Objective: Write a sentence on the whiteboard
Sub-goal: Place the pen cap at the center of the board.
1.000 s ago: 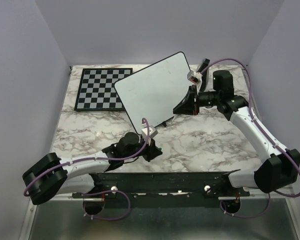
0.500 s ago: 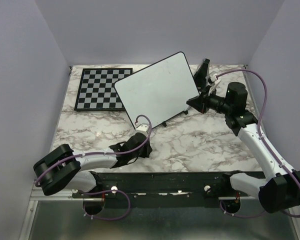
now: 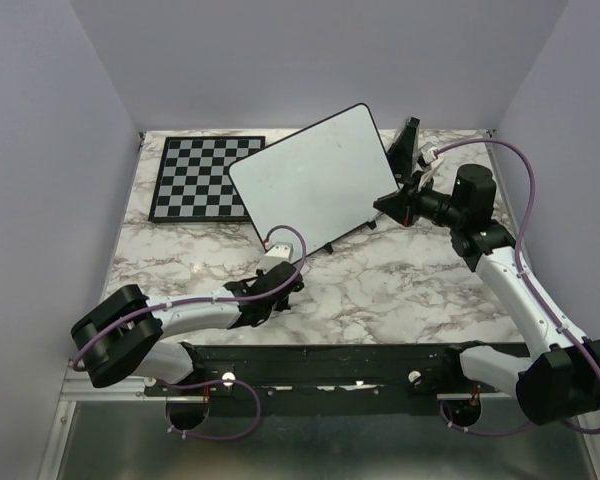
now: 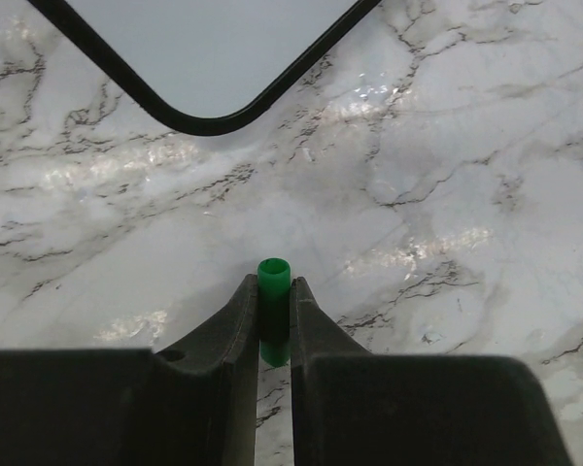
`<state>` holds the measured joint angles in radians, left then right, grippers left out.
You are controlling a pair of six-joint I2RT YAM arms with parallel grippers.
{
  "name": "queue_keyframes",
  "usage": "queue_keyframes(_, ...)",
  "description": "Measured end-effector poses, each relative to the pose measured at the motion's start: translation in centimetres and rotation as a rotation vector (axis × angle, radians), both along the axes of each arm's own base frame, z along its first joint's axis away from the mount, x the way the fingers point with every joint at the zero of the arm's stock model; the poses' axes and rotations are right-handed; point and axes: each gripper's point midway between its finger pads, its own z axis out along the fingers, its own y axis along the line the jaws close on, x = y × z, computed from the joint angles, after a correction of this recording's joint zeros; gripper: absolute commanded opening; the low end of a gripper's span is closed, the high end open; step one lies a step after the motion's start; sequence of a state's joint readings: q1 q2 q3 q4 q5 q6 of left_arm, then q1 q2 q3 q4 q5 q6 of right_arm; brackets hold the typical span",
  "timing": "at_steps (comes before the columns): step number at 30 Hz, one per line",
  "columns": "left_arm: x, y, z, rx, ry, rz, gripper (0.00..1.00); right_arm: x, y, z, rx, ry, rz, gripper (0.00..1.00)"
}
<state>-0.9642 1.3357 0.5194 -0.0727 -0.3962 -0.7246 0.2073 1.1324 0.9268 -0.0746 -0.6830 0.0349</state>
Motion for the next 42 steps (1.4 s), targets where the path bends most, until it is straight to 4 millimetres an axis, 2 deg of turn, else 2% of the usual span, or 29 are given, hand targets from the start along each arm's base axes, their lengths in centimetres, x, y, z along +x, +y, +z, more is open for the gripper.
queue_keyframes(4,0.2,1.2,-0.1,0.042,0.007,0.045,0.07,-0.1,0.1,-0.1,0.003,0.005,0.011,0.0)
queue_keyframes(5,0.3,1.5,-0.1,0.045,0.01,0.063,0.02,-0.1,0.2,-0.2,0.003,0.007,0.013,0.01)
queue_keyframes(7,0.6,2.5,-0.1,0.047,0.017,0.114,0.0,-0.2,0.3,-0.2,0.005,0.009,0.02,0.01)
queue_keyframes(13,1.4,5.8,-0.1,0.018,0.026,0.279,0.0,-1.0,0.9,-0.2,0.016,0.009,0.098,0.0)
queue_keyframes(15,1.7,7.1,-0.1,-0.003,0.024,0.334,0.04,-1.4,1.2,-0.3,0.016,0.005,0.131,0.0)
queue_keyframes(17,2.0,8.2,-0.1,-0.016,0.019,0.381,0.05,-1.7,1.3,-0.3,0.018,0.001,0.153,0.0)
queue_keyframes(23,3.8,10.4,0.0,-0.026,0.011,0.487,0.05,-2.1,1.5,-0.1,0.022,-0.009,0.189,0.01)
queue_keyframes(26,4.9,11.0,0.0,-0.021,0.011,0.523,0.13,-2.2,1.5,-0.1,0.024,-0.009,0.193,0.01)
queue_keyframes(28,5.6,11.4,0.0,-0.017,0.014,0.548,0.24,-2.2,1.5,-0.1,0.025,-0.009,0.195,0.0)
queue_keyframes(32,6.6,12.0,0.0,-0.005,0.022,0.583,0.29,-2.2,1.4,-0.1,0.026,-0.01,0.197,0.01)
queue_keyframes(33,6.8,12.1,0.0,-0.002,0.024,0.591,0.36,-2.2,1.4,-0.1,0.026,-0.01,0.199,0.01)
queue_keyframes(35,7.0,12.2,0.0,-0.001,0.025,0.596,0.42,-2.2,1.4,-0.1,0.026,-0.01,0.2,0.0)
queue_keyframes(37,7.1,12.3,0.1,-0.004,0.024,0.602,0.44,-2.2,1.3,-0.1,0.027,-0.01,0.2,0.01)
queue_keyframes(39,7.0,12.3,0.1,-0.009,0.022,0.604,0.5,-2.2,1.3,0.0,0.028,-0.01,0.2,0.01)
queue_keyframes(42,6.7,12.5,0.3,-0.015,0.018,0.607,0.52,-2.2,1.2,0.0,0.028,-0.009,0.197,0.01)
